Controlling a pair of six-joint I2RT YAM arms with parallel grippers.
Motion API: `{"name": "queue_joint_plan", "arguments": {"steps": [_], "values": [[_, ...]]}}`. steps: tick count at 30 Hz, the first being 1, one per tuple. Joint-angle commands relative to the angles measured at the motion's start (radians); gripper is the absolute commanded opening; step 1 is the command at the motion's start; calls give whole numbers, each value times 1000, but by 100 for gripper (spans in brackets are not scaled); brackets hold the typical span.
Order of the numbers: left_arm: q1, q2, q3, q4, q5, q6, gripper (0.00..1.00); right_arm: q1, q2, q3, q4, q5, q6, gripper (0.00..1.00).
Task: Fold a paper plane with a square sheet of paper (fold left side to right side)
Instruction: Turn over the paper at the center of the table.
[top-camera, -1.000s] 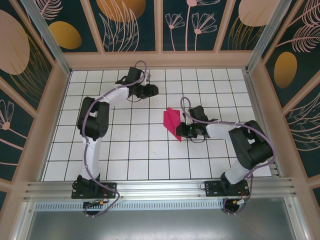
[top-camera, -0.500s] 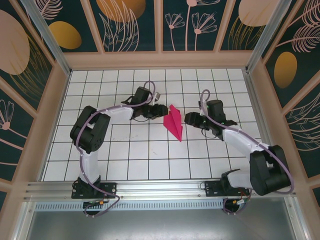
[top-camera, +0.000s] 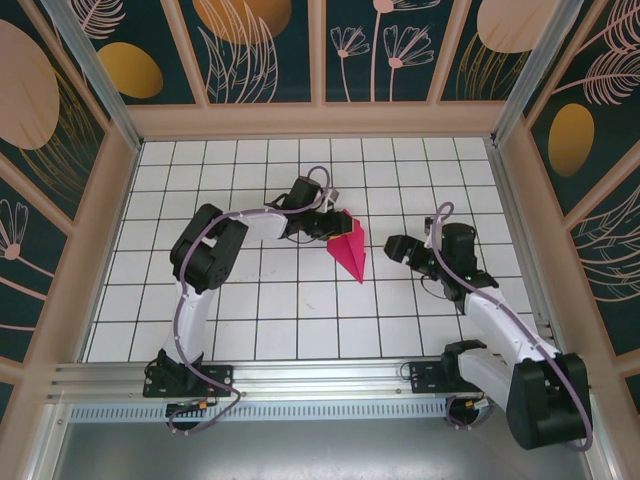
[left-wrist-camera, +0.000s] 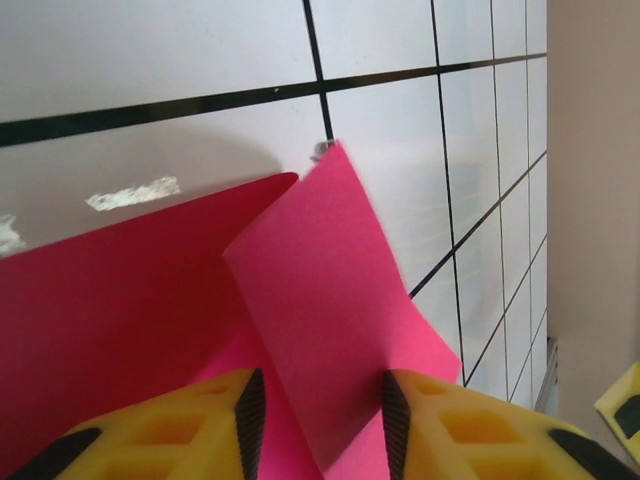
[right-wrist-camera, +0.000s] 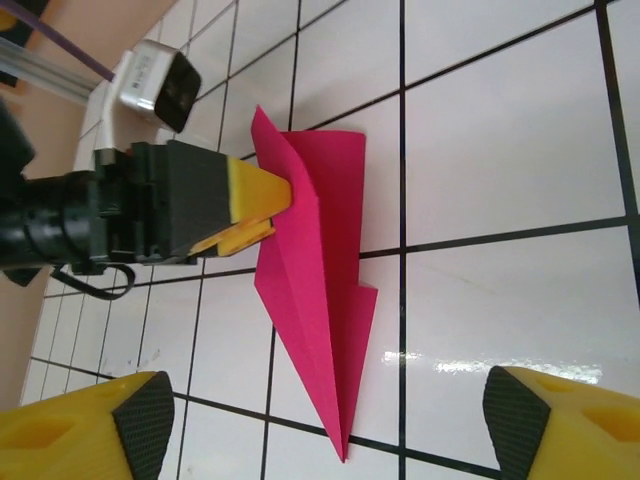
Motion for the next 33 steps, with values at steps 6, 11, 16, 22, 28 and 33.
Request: {"name": "queue_joint_plan", "arguments": {"steps": [6, 11, 16, 22, 28, 33], "values": [[-11, -20, 42, 22, 15, 3, 8, -99, -50, -117, 260, -261, 164, 99], [-7, -158, 51, -19, -29, 42, 6, -126, -28, -132, 385, -392, 223, 99], [-6, -286, 61, 10, -5, 7, 6, -123, -5, -127, 519, -482, 276, 99], [-8, -381, 29, 143, 71, -91, 8, -87, 89, -76, 661, -535, 341, 99], [-13, -409, 11, 185, 116, -127, 9, -16, 174, -18, 796, -535, 415, 98], [-14, -411, 1, 189, 138, -129, 10, 9, 211, 12, 857, -525, 450, 87]]}}
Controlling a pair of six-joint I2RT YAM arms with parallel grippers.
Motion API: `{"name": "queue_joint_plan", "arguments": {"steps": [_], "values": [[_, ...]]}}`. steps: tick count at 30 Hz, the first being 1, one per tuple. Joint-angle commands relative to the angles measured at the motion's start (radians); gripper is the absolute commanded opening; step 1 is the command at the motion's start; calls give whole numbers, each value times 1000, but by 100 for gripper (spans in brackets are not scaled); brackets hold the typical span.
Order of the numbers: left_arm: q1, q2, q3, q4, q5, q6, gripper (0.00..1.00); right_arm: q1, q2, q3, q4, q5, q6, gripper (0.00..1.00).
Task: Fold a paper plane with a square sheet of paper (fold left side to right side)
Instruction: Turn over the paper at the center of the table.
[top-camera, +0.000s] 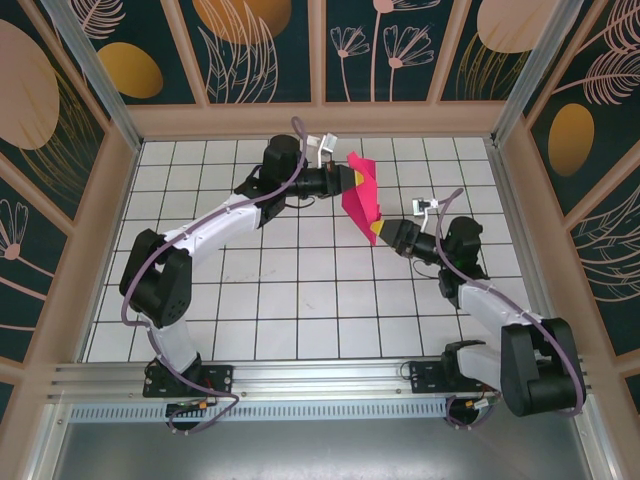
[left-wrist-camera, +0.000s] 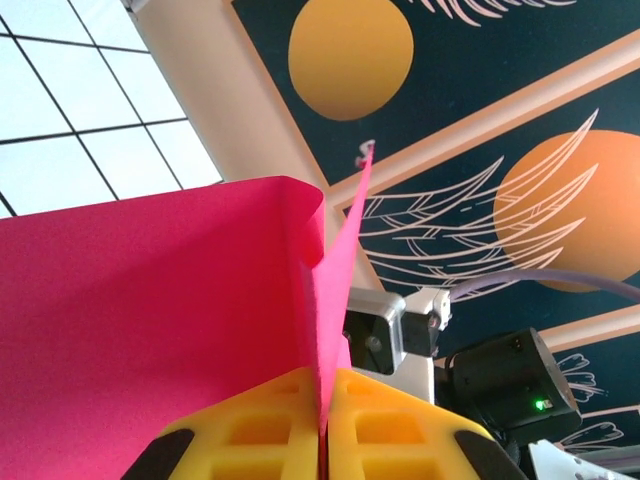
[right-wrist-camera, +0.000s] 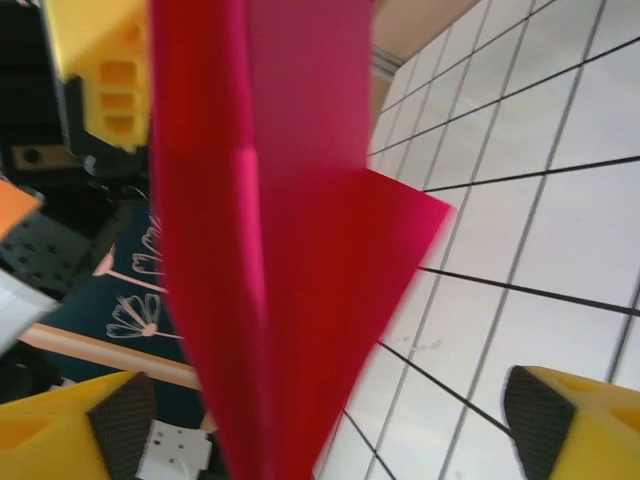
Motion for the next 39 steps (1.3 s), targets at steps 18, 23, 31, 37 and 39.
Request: {"name": "queue_joint_plan", "arguments": {"steps": [18, 23, 31, 37, 39], "values": [[5, -31, -26, -73, -26, 79, 37, 33, -59, 103, -187, 72, -139, 5], [72, -143, -74, -199, -165, 168, 53, 37, -114, 200, -563, 242, -364, 0], [117, -437, -242, -351, -638, 301, 61, 331, -45, 497, -1177, 1114, -612, 0], [117, -621, -351, -348, -844, 276, 63, 630, 252, 723, -1501, 1676, -481, 0], [117, -674, -377, -356, -917, 265, 63, 692, 391, 802, -1623, 1783, -406, 0]]}}
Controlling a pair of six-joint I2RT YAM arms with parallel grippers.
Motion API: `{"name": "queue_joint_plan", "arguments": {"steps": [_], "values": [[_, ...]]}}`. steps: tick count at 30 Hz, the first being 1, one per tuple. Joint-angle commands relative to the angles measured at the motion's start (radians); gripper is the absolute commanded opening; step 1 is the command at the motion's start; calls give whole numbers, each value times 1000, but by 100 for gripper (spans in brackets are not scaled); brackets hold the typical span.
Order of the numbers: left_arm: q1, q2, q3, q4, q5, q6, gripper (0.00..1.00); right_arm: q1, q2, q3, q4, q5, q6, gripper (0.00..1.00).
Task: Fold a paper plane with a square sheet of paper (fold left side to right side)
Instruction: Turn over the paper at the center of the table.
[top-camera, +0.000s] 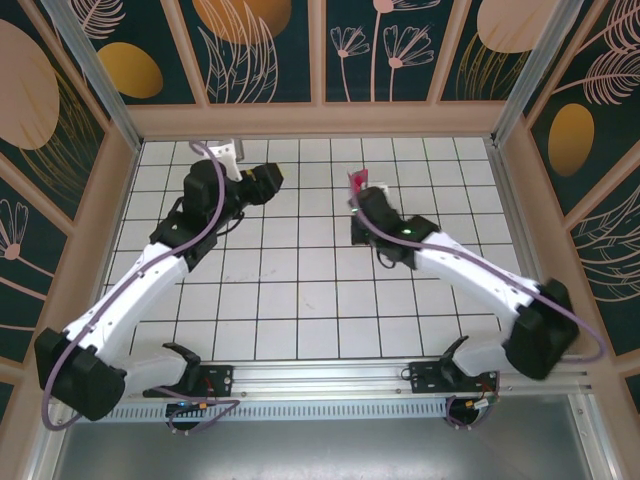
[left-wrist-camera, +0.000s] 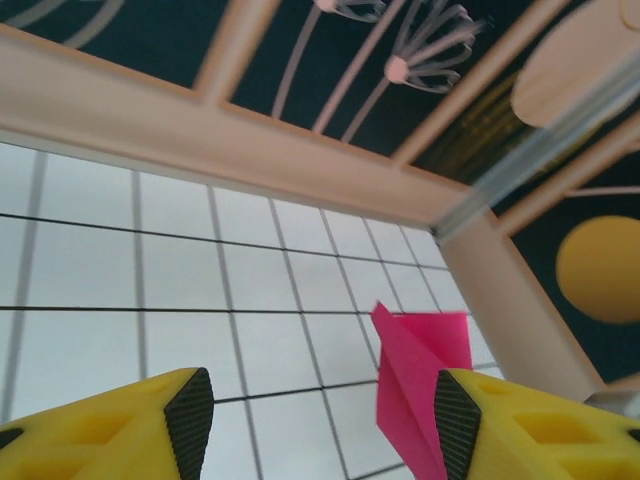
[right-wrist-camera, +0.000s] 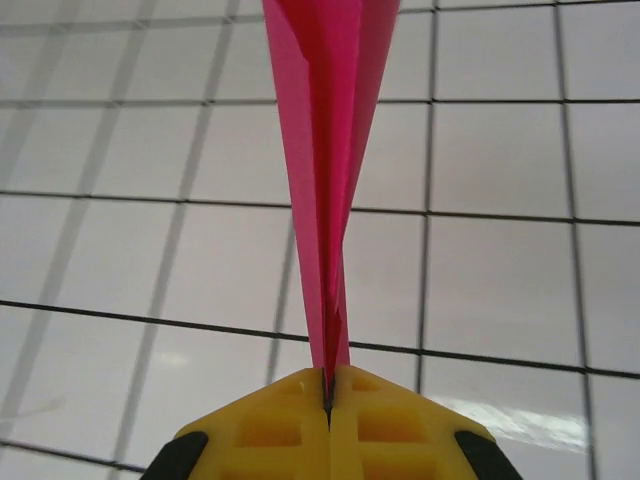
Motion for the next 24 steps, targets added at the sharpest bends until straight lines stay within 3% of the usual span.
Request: {"name": "queue_joint_plan", "arguments": {"steps": [1, 5, 16, 18, 24], "values": [[-2, -77, -52, -34, -206, 7, 63, 89, 200, 113, -366, 403, 130, 0], [-2, -149, -73, -56, -273, 16, 63, 176, 444, 245, -499, 490, 196, 0], [-2, -164, -75, -70, -270, 24, 63, 266, 779, 402, -473, 413, 87, 1], [-2, -155, -75, -69, -261, 27, 63, 272, 796, 412, -455, 376, 71, 7], [-2, -122, -75, -72, -220, 29, 64, 284, 718, 374, -346, 243, 25, 41]]}}
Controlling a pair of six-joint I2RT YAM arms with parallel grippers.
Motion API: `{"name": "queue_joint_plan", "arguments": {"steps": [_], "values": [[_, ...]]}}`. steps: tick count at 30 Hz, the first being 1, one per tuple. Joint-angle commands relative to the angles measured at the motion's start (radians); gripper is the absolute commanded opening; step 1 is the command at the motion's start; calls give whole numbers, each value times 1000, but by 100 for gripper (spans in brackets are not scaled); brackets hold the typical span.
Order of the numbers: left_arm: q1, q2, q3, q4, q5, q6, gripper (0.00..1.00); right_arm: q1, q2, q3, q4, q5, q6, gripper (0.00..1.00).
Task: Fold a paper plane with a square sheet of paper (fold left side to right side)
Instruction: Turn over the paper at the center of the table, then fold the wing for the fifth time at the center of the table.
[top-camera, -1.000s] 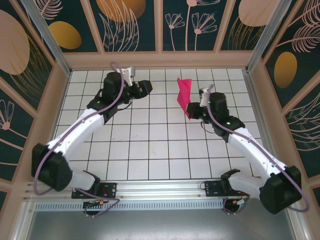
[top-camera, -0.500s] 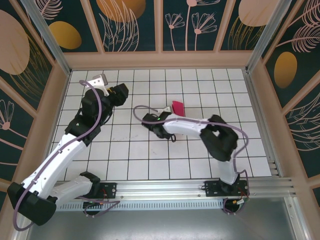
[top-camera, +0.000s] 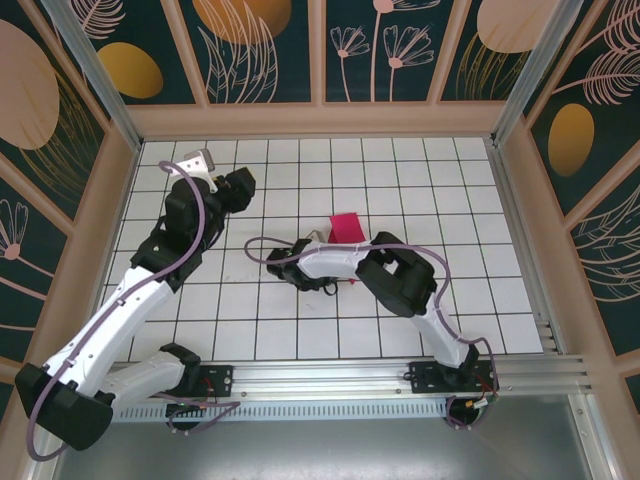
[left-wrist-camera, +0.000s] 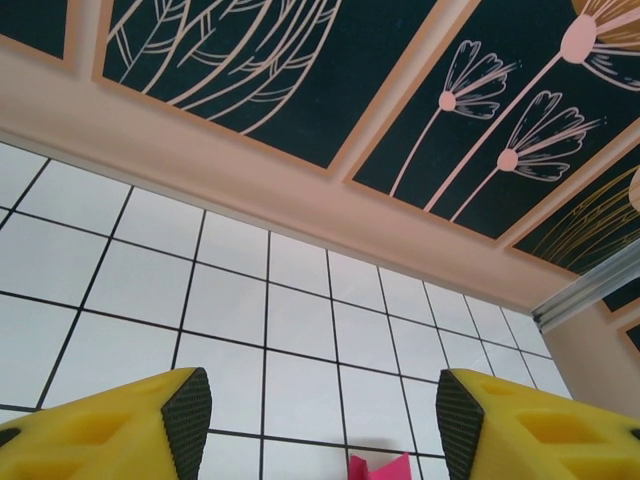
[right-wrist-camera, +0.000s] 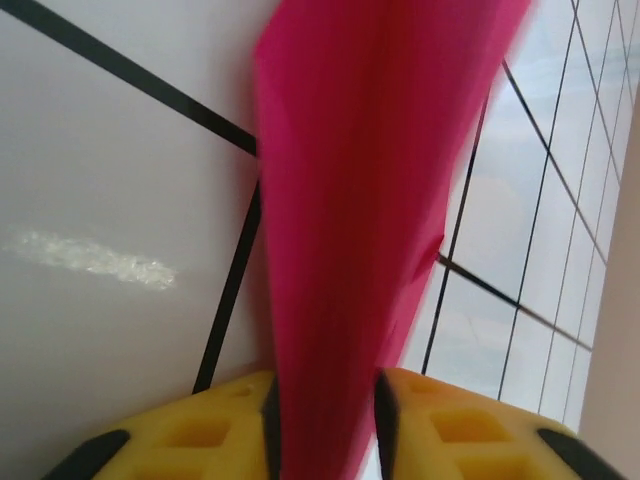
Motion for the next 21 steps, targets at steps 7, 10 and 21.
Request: {"name": "queue_joint_plan", "arguments": {"steps": [7, 10, 21], "values": [[0, 93, -9, -17, 95, -5, 68, 9, -345, -168, 211, -252, -26, 68], [0, 156, -9, 11, 205, -29, 68, -9, -493, -257, 271, -298, -28, 76], [-115, 539, -28, 262, 627, -152, 68, -440, -1005, -710, 676, -765, -38, 78]]}}
